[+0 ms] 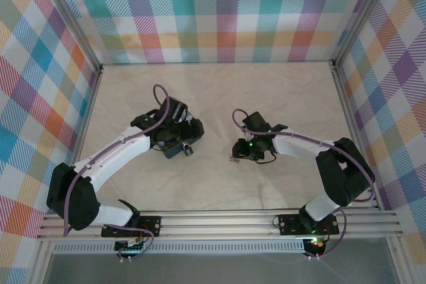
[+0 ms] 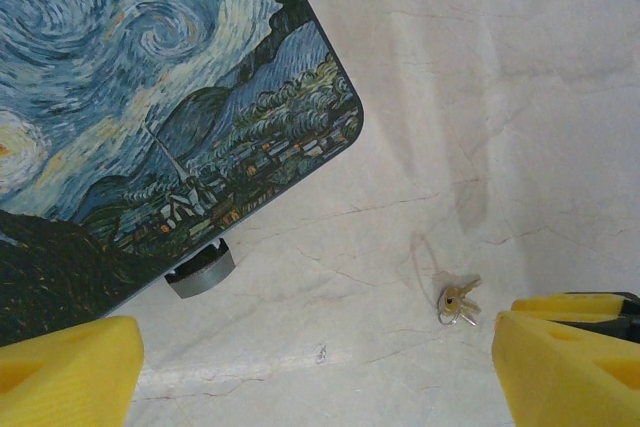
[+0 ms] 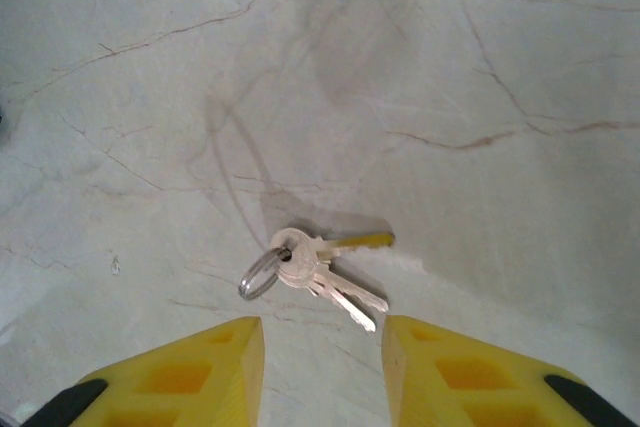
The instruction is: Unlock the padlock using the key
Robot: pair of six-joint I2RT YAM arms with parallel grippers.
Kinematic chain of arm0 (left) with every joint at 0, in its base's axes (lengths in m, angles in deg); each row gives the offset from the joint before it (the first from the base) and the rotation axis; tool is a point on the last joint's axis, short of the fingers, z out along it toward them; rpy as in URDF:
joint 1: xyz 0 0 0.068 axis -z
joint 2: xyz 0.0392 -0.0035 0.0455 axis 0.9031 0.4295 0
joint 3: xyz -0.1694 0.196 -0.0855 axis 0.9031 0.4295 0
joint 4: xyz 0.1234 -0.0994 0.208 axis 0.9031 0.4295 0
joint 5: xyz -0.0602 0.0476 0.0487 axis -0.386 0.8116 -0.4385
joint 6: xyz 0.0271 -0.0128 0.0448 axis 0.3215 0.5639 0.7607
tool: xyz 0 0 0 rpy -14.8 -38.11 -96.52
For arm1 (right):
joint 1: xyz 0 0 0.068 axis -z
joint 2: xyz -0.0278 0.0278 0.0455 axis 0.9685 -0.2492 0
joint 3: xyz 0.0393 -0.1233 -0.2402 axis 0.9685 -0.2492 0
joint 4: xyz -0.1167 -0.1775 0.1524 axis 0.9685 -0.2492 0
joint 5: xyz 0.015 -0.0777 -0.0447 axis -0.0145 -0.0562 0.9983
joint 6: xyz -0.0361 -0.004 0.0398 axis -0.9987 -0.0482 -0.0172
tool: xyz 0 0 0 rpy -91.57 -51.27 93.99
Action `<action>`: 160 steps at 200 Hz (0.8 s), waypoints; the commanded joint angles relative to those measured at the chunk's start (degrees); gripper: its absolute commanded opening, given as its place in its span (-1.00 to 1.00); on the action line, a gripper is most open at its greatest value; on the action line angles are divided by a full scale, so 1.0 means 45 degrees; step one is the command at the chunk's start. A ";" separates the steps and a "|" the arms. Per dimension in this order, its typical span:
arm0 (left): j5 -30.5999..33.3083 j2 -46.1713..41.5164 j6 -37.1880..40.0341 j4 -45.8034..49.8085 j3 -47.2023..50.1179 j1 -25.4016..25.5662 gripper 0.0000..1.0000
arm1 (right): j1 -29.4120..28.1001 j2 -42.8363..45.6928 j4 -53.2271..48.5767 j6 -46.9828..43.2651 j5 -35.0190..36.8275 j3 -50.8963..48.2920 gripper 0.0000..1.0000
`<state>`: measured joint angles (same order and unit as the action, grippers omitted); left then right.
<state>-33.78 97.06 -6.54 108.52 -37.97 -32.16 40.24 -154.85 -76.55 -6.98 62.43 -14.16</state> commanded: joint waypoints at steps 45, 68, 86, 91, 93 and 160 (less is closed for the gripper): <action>-0.0100 -0.0163 -0.0091 -0.0039 0.0332 -0.0013 0.80 | -0.0153 -0.0256 0.0515 0.3367 0.0641 -0.0141 0.03; -0.0190 -0.0195 -0.0135 -0.0131 0.0395 -0.0014 0.80 | -0.0413 -0.0558 0.0570 0.4112 0.1442 0.0209 -0.01; -0.0139 -0.0296 -0.0103 -0.0100 0.0505 -0.0013 0.81 | -0.0685 -0.1115 0.0176 0.4232 0.1668 0.0765 -0.03; -0.0114 -0.0328 -0.0088 -0.0089 0.0534 -0.0013 0.80 | -0.0792 -0.1280 0.0050 0.4294 0.1786 0.0896 -0.03; -0.0093 -0.0337 -0.0090 -0.0092 0.0550 -0.0013 0.81 | -0.0833 -0.1350 -0.0020 0.4331 0.1844 0.0967 -0.03; -0.0085 -0.0615 -0.0122 -0.0201 0.0913 -0.0013 0.81 | -0.1629 -0.2963 -0.0080 0.4861 0.2323 0.1787 -0.18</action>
<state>-34.22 96.06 -6.80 108.10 -34.72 -32.16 34.67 -164.09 -78.39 13.10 72.97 -7.59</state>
